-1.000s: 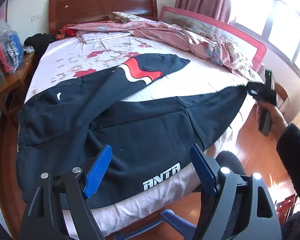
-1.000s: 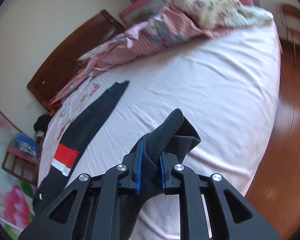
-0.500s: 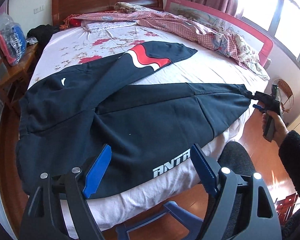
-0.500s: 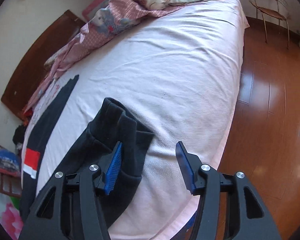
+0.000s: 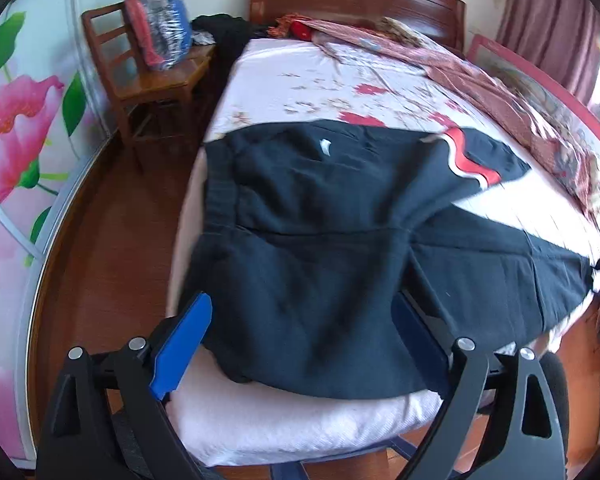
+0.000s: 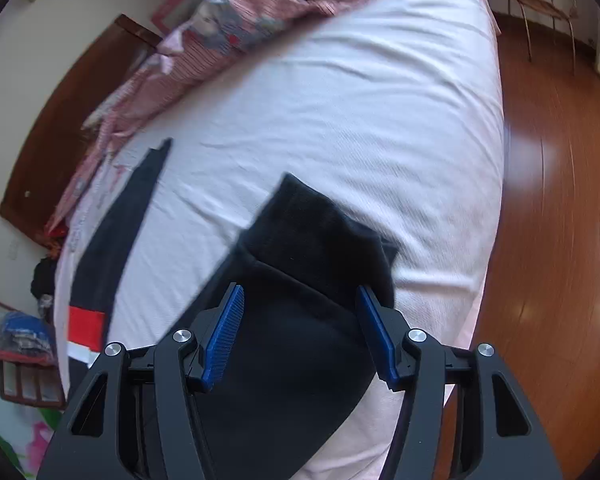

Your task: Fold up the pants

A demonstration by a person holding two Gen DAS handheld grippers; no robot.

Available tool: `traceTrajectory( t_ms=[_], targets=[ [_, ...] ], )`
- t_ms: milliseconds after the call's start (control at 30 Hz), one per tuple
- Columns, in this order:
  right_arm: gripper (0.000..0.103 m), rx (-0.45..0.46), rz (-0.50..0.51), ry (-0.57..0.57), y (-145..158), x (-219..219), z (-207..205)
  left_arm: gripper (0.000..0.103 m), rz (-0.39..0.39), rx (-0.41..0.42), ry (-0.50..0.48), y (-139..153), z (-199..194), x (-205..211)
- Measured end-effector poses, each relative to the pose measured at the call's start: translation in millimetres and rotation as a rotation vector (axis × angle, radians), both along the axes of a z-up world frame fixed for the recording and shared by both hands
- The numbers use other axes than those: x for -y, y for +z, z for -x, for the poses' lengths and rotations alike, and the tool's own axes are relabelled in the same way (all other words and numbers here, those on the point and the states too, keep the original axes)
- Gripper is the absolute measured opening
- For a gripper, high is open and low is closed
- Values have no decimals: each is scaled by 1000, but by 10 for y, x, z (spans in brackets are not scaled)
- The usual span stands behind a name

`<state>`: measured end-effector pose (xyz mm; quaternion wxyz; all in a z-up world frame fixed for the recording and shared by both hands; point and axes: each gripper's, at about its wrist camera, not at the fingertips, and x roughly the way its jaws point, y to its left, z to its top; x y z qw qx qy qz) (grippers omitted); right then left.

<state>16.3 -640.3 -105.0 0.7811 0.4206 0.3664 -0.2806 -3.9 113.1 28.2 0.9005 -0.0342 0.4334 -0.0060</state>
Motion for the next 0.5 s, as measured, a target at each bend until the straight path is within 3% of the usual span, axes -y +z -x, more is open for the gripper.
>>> traceTrajectory(
  t_ms=[100, 167, 233, 333, 400, 500],
  targets=[
    [58, -7, 149, 33, 257, -221, -27, 94, -2, 8, 61, 5, -176, -310],
    [59, 65, 197, 95, 533, -459, -51, 96, -12, 20, 98, 22, -381, -506],
    [67, 99, 215, 181, 750, -733, -148, 99, 4, 33, 85, 33, -649, -670],
    [67, 150, 192, 320, 929, -1187, -342, 101, 51, 36, 56, -25, -1184, -896],
    [67, 156, 174, 405, 964, -1512, -481, 101, 58, 39, 75, -84, -1426, -1004],
    [67, 151, 140, 522, 954, -1990, -699, 101, 150, -11, -1, -275, -1884, -1114]
  ],
)
